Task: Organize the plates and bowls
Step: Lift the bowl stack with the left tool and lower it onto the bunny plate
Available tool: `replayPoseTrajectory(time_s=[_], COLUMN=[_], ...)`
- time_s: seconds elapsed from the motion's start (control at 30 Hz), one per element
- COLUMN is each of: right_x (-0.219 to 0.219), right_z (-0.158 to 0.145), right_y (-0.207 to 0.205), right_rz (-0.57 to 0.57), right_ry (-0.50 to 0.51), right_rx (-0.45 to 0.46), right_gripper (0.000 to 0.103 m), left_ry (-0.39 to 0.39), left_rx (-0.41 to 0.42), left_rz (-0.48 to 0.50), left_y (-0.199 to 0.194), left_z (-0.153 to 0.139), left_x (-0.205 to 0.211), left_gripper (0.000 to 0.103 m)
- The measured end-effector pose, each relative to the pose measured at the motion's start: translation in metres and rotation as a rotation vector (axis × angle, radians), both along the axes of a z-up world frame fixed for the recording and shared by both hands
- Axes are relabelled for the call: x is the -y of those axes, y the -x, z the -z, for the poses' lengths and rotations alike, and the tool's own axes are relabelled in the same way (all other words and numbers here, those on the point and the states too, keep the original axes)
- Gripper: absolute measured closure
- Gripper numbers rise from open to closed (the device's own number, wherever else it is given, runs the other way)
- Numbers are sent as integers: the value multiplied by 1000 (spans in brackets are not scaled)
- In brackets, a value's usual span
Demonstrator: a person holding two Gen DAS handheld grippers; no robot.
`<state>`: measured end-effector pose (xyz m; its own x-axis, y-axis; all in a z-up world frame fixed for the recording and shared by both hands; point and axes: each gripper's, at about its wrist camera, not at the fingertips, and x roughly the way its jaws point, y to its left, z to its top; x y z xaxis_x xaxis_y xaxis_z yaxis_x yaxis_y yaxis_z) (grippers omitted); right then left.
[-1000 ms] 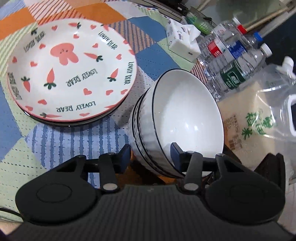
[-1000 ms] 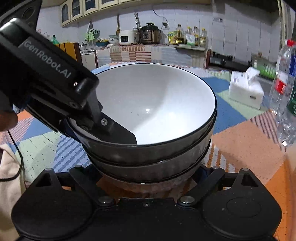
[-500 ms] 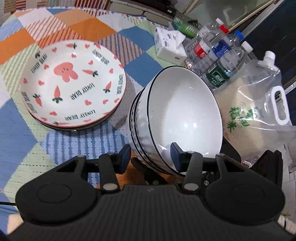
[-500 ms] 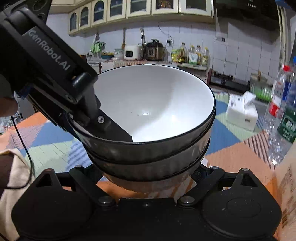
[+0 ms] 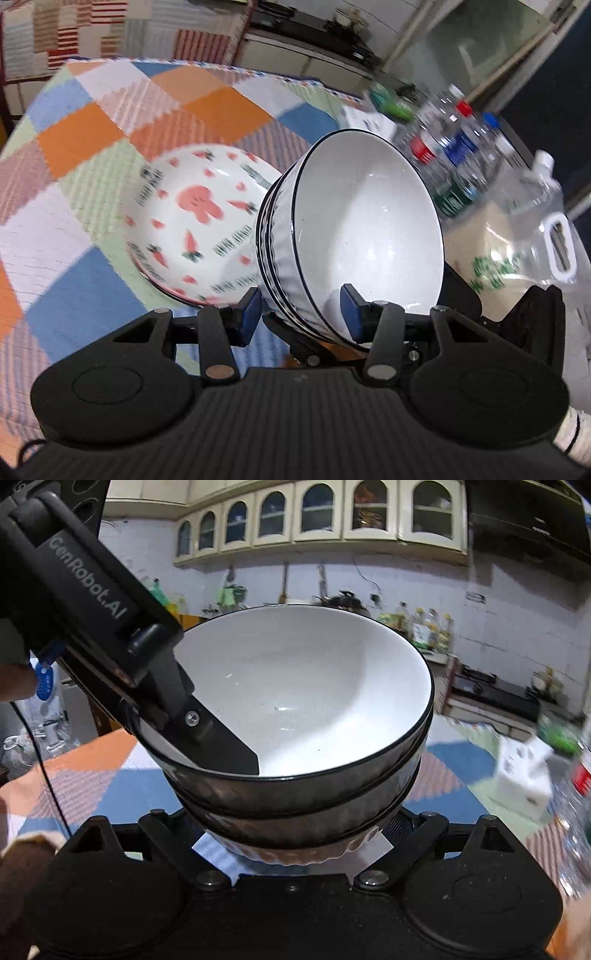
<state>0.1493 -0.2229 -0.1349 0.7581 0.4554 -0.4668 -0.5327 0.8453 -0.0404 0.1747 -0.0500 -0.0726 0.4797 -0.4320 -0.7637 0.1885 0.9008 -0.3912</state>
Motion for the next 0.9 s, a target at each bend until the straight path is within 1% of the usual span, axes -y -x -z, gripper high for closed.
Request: replayPoseTrajectory(time_s=[0.13,0.27,0.47,0.57,0.67,0.9], right_x=[-17,-32,-50,-54,-57,-55], right_z=[0,2,16,23,26,37], right_y=[-25,-53,-90,-101,-112,-117], right_rz=[-37,-54,-52,-45,-35,5], right_ry=[-17,-19,5,28,49,62], right_rx=[-2,-25,-87,-118,-129,-172], right_gripper=[7,7,7,7,7,7], left_ry=[-19,-37,-47,-37,-32,-66], left_rx=[-1,-8,-15,-27,-32,-49], left_rz=[-33,-54,-79,-81,-78,-48], left_y=[-19,-42,-71,-84,-92,-102], left_z=[0,6,28,38,44,57], left_x=[-18,-31,-44,-46,-46,-31], left_gripper=[58,58,58,58,58,58])
